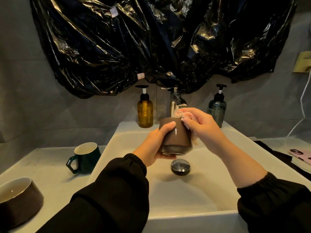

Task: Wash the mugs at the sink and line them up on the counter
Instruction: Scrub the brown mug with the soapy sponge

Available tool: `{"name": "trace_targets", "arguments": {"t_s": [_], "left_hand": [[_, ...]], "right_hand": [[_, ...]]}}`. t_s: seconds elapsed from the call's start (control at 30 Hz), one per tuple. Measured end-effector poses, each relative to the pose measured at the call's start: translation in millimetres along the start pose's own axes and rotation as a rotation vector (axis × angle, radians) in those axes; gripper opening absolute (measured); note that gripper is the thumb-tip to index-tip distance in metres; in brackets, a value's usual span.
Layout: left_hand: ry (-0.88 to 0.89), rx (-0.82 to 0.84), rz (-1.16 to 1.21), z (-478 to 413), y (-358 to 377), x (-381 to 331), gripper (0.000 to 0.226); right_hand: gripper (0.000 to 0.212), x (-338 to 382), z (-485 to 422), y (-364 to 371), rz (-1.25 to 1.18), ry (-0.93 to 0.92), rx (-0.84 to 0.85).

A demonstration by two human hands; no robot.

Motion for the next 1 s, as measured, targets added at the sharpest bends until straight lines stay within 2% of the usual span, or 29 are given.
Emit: {"name": "trace_targets", "arguments": {"t_s": [0.13, 0.2, 0.37, 0.47, 0.57, 0.63, 0.7, 0.8, 0.9, 0.93, 1.0], "left_hand": [[-0.041, 0.035, -0.118, 2, 0, 5, 0.05], [-0.061, 0.058, -0.19, 2, 2, 8, 0.049], [-0.108, 0.073, -0.214, 5, 3, 10, 0.053], [-0.125, 0.086, -0.079, 4, 2, 9, 0.052], [-0.164, 0.101, 0.086, 3, 1, 10, 0.064], [-0.192, 0.131, 0.152, 3, 2, 12, 0.071], [-0.2, 0.168, 0.191, 4, 5, 12, 0.07], [-0.219, 0.201, 0.202, 5, 8, 12, 0.069], [-0.179, 0.17, 0.156, 3, 6, 10, 0.058], [-0.143, 0.162, 0.151, 1, 5, 8, 0.056], [-0.081, 0.188, 0.196, 1, 10, 3, 0.057]], "right_hand": [[0.022, -20, 2, 6, -0.004, 0.198, 0.271], [0.021, -27, 6, 7, 0.006, 0.248, 0.326], [0.025, -39, 8, 5, -0.112, 0.334, 0.299], [0.023, -45, 5, -3, -0.256, 0.354, 0.265], [0.029, -54, 1, -12, -0.396, 0.392, 0.236], [0.035, -57, 0, -10, -0.483, 0.415, 0.284], [0.054, -55, 1, -3, -0.576, 0.441, 0.371], [0.056, -51, 6, 9, -0.684, 0.488, 0.484], [0.065, -61, 11, 11, -0.763, 0.613, 0.431], [0.063, -65, 13, 10, -0.789, 0.667, 0.381], [0.045, -68, 18, 12, -0.848, 0.746, 0.316]]}}
Point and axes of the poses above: each hand's wrist, its own z-axis away from the middle knuckle, its own y-axis out of the palm, x = y × z, the point moved 9 cm from there along -z, towards the middle knuckle, and after that the axes turned 3 degrees about y, right-handed, at the moved point
